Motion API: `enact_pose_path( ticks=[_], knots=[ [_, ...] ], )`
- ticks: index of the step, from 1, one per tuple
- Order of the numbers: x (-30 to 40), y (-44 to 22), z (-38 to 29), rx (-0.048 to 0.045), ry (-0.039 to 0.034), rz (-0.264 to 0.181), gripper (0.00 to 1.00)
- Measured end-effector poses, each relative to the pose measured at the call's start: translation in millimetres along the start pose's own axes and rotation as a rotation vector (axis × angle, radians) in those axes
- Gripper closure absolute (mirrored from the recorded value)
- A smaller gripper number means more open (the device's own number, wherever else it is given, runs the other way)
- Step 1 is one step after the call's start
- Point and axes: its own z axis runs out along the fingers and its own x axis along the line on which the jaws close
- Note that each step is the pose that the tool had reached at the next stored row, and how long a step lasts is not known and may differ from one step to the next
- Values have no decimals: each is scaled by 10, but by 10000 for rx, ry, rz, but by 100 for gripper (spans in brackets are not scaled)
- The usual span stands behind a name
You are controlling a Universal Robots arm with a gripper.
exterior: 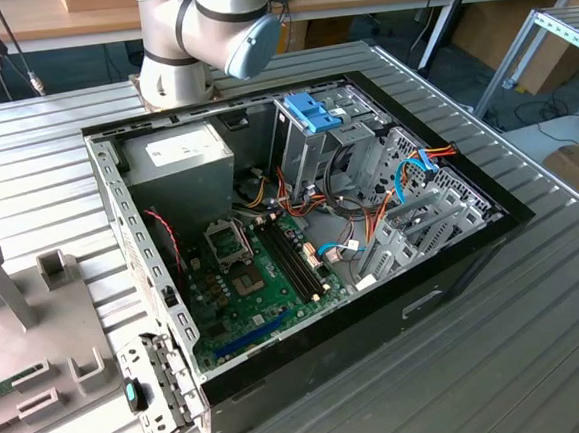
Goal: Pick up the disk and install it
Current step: 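Pick up the disk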
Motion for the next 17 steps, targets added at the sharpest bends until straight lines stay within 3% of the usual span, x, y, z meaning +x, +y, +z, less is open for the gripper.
enact_pose_path(
  ticks=[7, 12, 17],
  knots=[
    [-9, -82, 1, 1, 0, -1, 64],
    [-15, -185, 1, -1, 0, -1, 64],
    [-19, -232, 2, -1, 0, 0, 64]
  ],
)
